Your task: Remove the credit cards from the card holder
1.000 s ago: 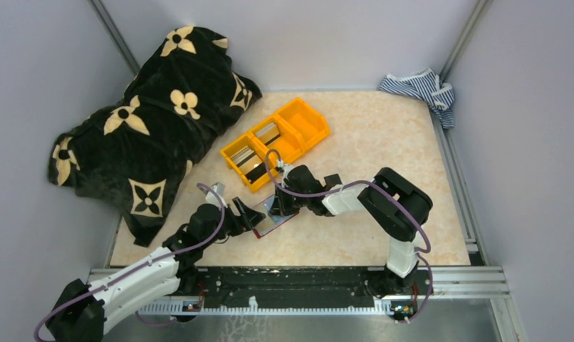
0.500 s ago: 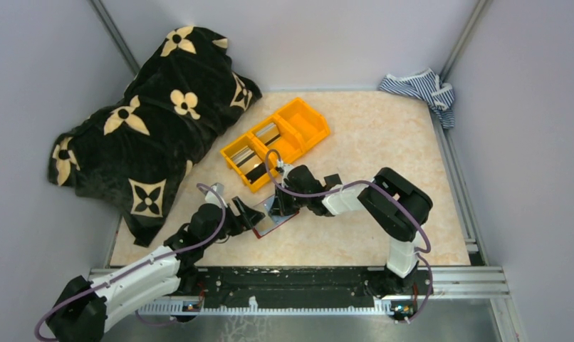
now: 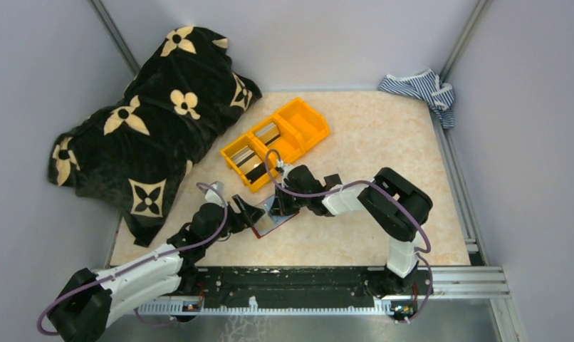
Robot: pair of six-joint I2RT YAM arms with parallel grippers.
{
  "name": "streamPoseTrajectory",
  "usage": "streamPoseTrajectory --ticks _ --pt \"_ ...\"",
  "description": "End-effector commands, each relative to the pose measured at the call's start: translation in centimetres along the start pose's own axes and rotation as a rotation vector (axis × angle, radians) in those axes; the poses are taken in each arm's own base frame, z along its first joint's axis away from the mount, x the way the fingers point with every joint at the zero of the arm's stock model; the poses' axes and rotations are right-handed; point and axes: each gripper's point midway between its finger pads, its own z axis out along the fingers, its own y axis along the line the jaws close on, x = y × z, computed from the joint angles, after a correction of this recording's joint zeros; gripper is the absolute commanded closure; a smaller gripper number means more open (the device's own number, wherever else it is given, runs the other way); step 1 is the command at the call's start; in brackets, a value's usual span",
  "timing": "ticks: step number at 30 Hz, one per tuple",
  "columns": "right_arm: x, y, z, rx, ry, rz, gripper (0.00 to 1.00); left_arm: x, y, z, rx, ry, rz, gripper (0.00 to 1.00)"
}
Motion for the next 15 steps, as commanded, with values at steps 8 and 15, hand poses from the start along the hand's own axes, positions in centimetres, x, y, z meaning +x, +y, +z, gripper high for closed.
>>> streamPoseTrajectory --ticks 8,15 --pt "3.08 -3.61 0.12 0.120 0.076 0.012 1.00 -0.72 -0.77 0.27 0.033 -0.034 0.020 0.16" --pt "3.05 -3.66 0.17 0.121 0.076 0.011 1.00 -0.57 -1.00 0.41 0.044 -0.026 0.020 0.16"
